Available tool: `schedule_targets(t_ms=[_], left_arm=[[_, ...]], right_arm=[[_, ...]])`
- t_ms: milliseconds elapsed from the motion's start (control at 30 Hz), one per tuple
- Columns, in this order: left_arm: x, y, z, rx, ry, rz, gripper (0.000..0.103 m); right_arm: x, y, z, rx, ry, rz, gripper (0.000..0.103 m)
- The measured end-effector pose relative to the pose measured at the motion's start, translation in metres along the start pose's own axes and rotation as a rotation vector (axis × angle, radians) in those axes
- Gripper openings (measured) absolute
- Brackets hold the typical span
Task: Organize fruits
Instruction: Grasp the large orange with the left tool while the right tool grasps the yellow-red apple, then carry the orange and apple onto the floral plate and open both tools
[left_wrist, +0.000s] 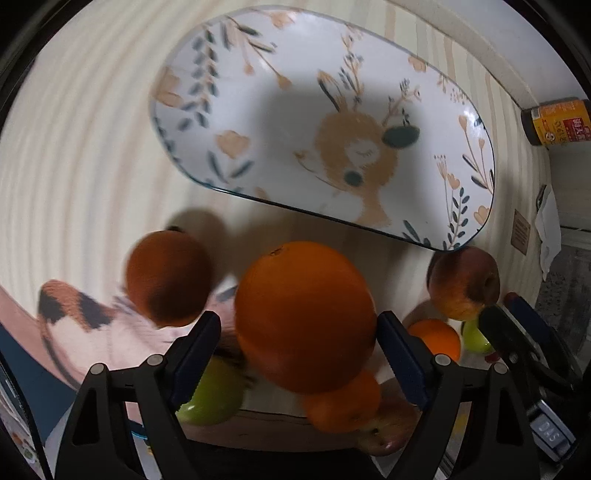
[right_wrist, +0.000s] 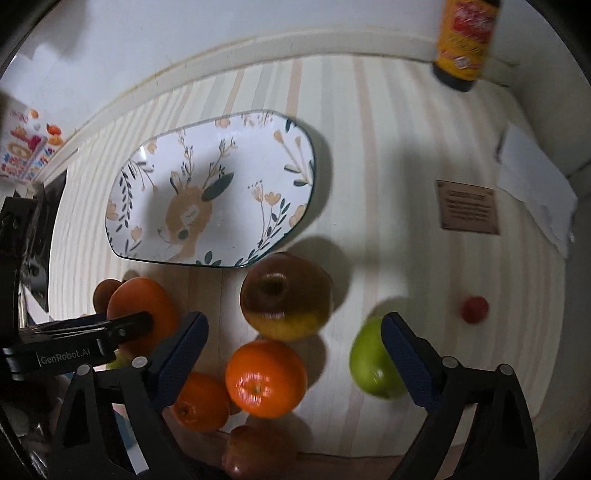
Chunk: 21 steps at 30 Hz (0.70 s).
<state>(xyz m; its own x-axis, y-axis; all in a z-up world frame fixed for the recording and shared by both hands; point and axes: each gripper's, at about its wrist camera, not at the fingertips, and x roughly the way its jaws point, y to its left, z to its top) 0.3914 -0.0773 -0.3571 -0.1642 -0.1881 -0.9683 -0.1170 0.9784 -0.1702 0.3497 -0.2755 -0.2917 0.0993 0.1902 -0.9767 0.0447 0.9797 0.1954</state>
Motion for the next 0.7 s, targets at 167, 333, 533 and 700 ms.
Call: schedule_targets(t_ms=[167,333,533,700], left_arm=[[0.013,-0.005,-0.001,0.007,0.021,-0.041,0.083],[0.009,-0.009,-0.009,0.022,-0.019,-0.018,0.076],[-0.015,-0.021,-0.024,0.107,-0.079,0.075,0.076],[-0.060,-0.018,-0.039,0.128,-0.102,0.034,0.076]], right_arm=[[0.021,0.003,0.011,0.011,0.047,0.024,0.083],[0.038,0.004,0.018,0.033,0.079,0.054,0.070],[0.039,0.009,0.017,-0.001,0.075,0.022,0.068],[0.027,0.008,0.011,0.021,0.060,0.042,0.068]])
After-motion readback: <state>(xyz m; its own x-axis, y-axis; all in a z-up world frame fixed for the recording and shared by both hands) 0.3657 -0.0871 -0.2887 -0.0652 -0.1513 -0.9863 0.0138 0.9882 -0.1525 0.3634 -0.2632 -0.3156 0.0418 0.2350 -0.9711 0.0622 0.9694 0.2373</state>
